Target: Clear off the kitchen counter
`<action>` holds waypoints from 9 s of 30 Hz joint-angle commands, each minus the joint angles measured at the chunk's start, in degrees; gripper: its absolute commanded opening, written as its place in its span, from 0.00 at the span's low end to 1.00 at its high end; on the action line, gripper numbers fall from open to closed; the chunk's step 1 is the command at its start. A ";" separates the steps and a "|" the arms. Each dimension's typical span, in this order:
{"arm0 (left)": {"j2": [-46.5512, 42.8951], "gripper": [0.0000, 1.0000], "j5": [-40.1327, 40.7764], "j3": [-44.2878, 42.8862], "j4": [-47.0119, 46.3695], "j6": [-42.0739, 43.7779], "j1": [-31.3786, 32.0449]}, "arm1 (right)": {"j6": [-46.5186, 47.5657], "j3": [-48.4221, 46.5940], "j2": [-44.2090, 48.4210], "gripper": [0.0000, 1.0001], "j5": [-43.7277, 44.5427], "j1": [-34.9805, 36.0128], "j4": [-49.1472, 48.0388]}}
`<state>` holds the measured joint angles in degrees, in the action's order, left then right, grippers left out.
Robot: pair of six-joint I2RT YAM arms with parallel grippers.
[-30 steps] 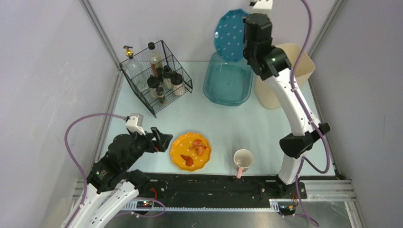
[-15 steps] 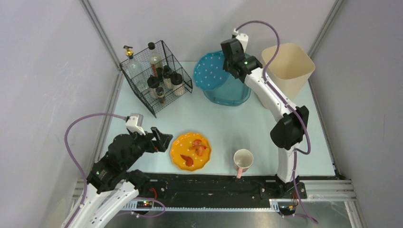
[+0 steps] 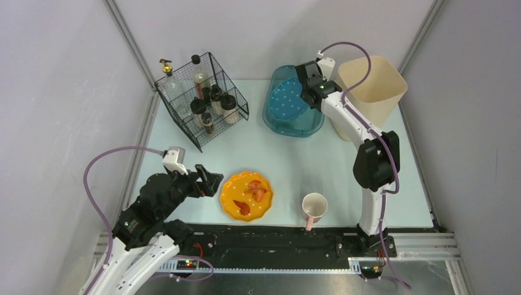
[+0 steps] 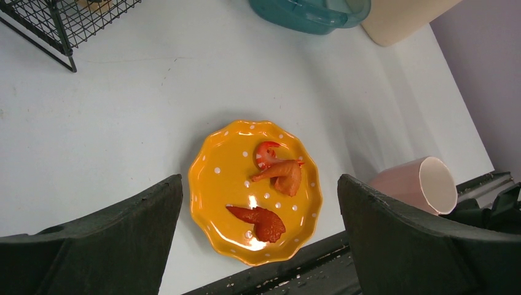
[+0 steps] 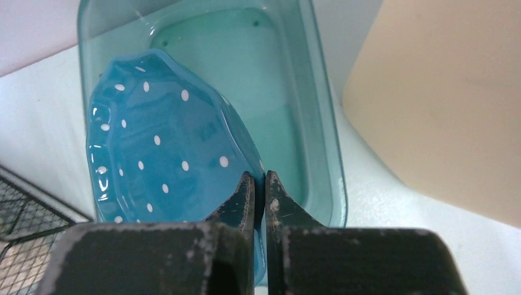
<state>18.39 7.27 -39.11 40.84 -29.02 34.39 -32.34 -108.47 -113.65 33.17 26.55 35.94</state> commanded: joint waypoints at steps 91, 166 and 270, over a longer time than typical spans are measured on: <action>1.73 1.00 -0.50 0.19 -1.83 -0.07 0.76 | -27.18 14.59 -6.77 0.00 -3.12 -8.36 -7.21; -0.66 0.98 1.32 0.40 -1.73 -0.38 0.93 | -7.34 46.35 28.95 0.53 -23.93 33.41 -6.98; -15.33 0.98 12.29 0.79 -0.67 -2.92 0.94 | -10.58 26.31 43.19 0.00 -38.31 3.64 -1.83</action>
<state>2.20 19.31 -38.33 41.04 -31.48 35.03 -43.00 -71.85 -71.42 -2.26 34.37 36.34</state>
